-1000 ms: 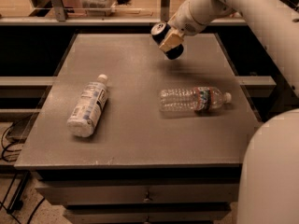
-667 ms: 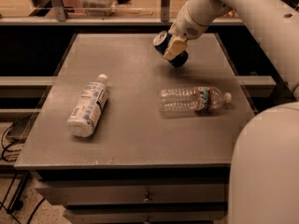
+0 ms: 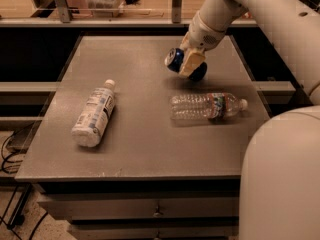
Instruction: Knock pepsi can over
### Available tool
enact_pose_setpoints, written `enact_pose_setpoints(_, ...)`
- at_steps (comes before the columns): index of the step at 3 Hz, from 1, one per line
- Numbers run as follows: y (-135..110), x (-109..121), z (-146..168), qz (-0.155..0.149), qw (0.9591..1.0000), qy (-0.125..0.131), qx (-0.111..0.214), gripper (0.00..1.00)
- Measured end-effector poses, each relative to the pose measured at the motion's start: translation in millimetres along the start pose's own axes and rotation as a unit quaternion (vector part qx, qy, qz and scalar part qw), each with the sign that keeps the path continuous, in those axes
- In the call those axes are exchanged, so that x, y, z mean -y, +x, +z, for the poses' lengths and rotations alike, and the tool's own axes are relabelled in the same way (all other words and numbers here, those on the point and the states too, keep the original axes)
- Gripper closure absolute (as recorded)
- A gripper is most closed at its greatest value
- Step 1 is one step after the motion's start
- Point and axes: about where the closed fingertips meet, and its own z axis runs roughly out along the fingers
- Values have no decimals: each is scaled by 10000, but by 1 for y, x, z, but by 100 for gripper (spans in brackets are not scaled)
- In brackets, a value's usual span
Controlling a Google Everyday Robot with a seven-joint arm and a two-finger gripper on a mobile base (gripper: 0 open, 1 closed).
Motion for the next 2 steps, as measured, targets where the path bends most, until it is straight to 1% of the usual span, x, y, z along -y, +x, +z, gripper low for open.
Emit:
enact_pose_setpoints(1,-8,-26,-7,-2,9991,-365,199,0)
enact_pose_setpoints(2,-8,-26,-7,-2,9991,-365,200,0)
